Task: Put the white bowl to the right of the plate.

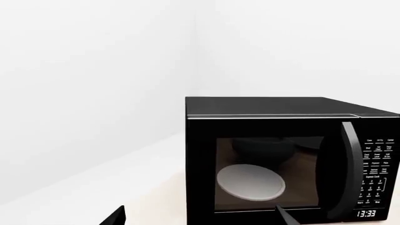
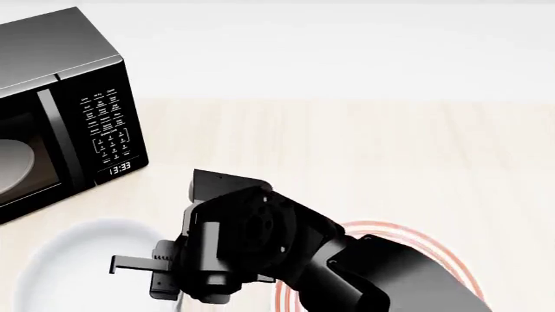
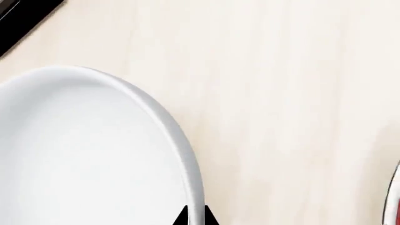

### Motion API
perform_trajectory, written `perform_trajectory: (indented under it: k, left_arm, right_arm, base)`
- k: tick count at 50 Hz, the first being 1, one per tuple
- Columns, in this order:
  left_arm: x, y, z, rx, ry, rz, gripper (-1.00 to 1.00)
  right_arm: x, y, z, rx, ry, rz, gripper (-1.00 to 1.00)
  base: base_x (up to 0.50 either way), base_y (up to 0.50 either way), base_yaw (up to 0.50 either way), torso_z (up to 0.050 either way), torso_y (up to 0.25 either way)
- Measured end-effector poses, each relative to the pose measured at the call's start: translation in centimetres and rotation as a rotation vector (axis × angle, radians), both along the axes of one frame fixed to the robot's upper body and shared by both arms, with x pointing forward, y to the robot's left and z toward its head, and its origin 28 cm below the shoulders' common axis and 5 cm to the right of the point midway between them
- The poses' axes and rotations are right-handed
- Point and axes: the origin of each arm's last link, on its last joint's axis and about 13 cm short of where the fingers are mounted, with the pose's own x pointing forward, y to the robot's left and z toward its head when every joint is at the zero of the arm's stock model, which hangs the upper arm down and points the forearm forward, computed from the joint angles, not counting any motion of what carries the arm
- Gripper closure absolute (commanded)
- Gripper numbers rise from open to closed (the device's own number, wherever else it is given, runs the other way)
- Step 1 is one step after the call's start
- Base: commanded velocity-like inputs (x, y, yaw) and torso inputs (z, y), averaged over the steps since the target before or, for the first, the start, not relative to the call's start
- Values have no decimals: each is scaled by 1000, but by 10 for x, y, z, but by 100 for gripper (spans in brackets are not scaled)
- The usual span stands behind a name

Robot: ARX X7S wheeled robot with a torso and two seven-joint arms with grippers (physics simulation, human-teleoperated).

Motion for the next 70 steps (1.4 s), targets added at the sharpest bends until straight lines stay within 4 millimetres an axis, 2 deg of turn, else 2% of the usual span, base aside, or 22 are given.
perform_trajectory:
  k: [8,16,28,51,63,70]
  left_arm:
    - [0,0,0,0,1,-1,-100]
    - [0,0,0,0,1,-2,-100]
    - [1,0,0,0,3,-2,-100]
    - [2,-1,-1,3,8,0,-100]
    - [3,-2,-1,6,11,-1,-100]
    - [3,-2,-1,8,13,-1,-100]
  right_arm:
    - [0,5,20,-16,-55,-9,100]
    - [-10,9,50,-9,-114,-9,100]
    - [-14,-4,82,-35,-162,-46,100]
    - [-5,-56,126,-76,-219,-167,100]
    - [6,-91,138,-57,-222,-256,100]
    - [16,-119,139,-49,-211,-324,100]
  base:
    - [0,0,0,0,0]
    - [0,0,0,0,1]
    - [0,0,0,0,0]
    - [0,0,0,0,0]
    - [0,0,0,0,0]
    - [0,0,0,0,0]
